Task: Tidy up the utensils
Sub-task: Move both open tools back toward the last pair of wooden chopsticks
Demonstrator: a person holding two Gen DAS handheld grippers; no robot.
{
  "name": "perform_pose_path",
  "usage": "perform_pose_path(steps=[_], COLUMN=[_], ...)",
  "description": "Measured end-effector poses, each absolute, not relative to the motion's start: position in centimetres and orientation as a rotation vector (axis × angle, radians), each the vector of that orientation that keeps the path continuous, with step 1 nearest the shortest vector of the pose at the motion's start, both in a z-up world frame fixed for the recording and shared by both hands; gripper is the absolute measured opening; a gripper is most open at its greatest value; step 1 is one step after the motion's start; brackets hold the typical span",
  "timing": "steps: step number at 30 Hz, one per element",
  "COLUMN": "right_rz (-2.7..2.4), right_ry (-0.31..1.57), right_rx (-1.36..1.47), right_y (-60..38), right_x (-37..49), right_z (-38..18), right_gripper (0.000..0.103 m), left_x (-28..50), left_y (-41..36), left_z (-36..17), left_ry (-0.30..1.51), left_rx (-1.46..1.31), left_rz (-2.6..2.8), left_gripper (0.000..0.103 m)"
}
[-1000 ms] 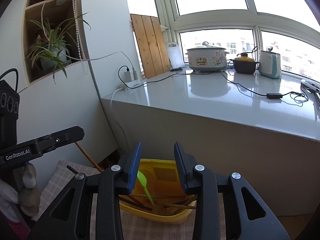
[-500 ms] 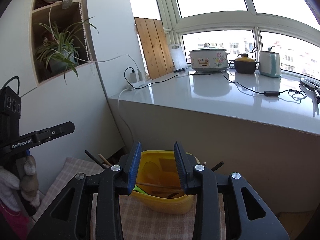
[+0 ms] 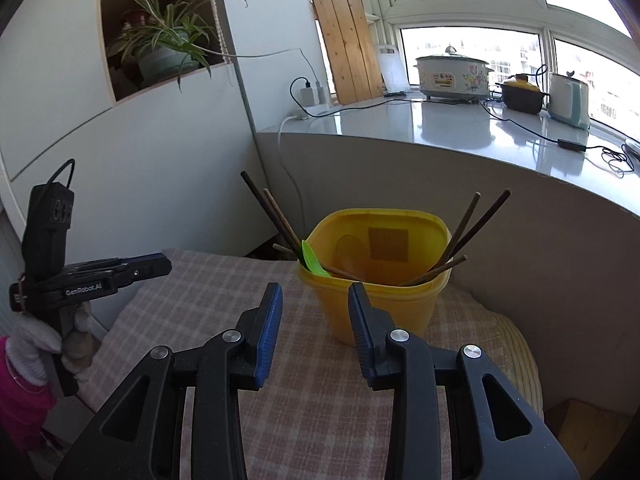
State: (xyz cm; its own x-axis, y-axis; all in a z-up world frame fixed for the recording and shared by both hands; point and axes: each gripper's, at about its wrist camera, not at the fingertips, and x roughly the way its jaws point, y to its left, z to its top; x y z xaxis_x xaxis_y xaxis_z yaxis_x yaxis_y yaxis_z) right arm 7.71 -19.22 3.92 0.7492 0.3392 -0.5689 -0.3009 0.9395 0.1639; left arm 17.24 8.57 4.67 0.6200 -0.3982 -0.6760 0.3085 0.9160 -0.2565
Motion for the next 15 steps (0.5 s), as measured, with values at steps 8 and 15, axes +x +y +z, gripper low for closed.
perform_pose_path(steps=[8,15], right_rz=[0.426,0.519], right_ry=[0.764,0.907], right_rx=[0.013,-0.046], right_y=[-15.9,-12.5], right_x=[6.7,6.8], right_z=[-0.4,-4.6], right_gripper=[0.032,0.032], left_x=[14.8,12.6], left_y=[10.2,11.3], left_z=[0.2,-3.3], left_ry=[0.917,1.004], left_rx=[-0.135,-0.166], left_rz=[-0.370,-0.340], left_gripper=[0.017,0.017])
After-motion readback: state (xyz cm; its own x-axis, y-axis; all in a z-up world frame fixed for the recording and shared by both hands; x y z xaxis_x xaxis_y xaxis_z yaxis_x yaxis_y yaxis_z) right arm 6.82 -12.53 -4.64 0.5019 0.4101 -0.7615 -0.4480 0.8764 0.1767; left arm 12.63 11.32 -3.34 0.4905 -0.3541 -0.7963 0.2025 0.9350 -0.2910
